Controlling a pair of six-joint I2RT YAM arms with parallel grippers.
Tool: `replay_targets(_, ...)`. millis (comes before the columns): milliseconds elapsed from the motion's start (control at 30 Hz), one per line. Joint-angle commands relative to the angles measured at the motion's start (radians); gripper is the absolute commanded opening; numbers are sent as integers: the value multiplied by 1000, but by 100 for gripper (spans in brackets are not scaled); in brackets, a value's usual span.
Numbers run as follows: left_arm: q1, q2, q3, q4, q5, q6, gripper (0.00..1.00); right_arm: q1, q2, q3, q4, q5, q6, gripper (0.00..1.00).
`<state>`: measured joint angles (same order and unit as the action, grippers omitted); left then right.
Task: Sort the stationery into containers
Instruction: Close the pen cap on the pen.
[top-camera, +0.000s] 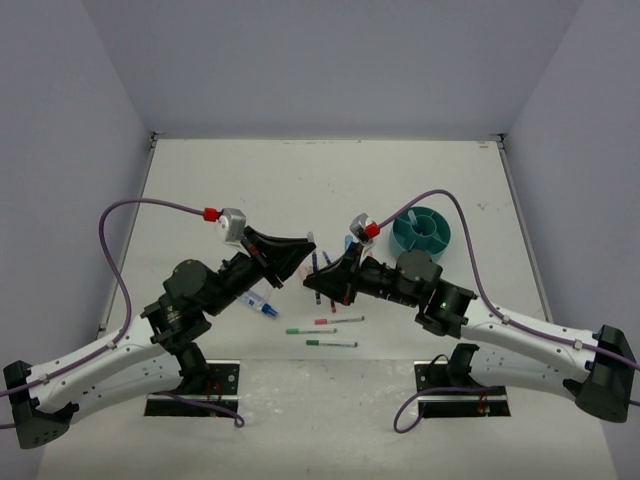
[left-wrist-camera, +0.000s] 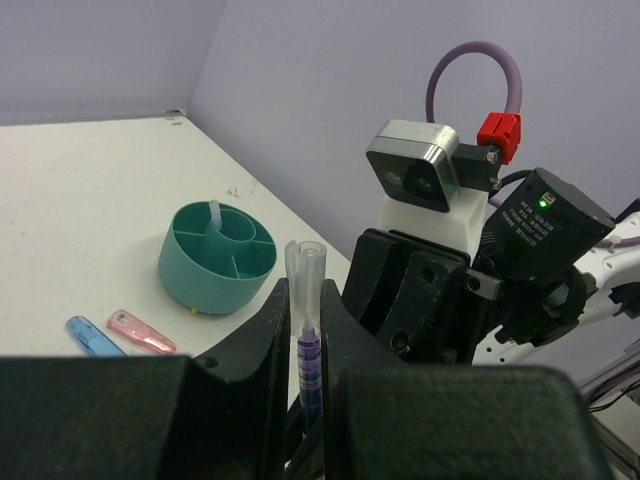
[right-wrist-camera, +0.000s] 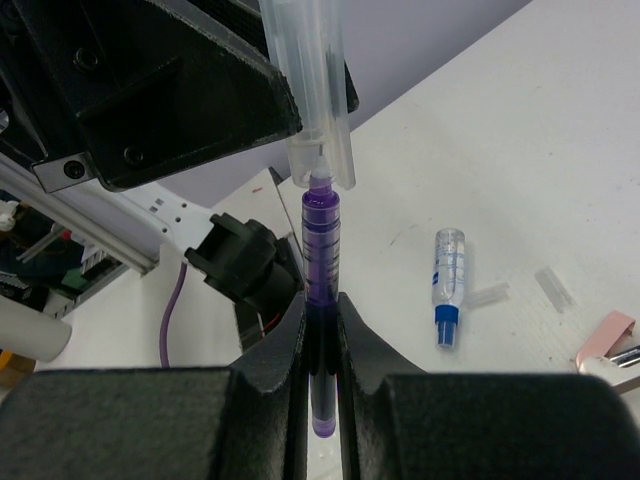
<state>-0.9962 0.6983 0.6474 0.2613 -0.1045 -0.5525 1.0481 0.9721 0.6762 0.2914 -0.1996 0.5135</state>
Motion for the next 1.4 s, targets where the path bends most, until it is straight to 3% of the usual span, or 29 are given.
replay_targets(0,-2,-6,11,16,-14,45,0,4,-23,53,10,17,-19,0)
replay_targets(800,-2,-8,-59,39,156,-28,0,3,-104,258,-147,118,-128,0)
replay_targets(1233,-2,16,-133,160,164,-59,0,4,-64,205,35,63,-151,0)
replay_targets(1367,-2,30,-100,99,146,-37,8,3,-86,160,21,53,-168,0)
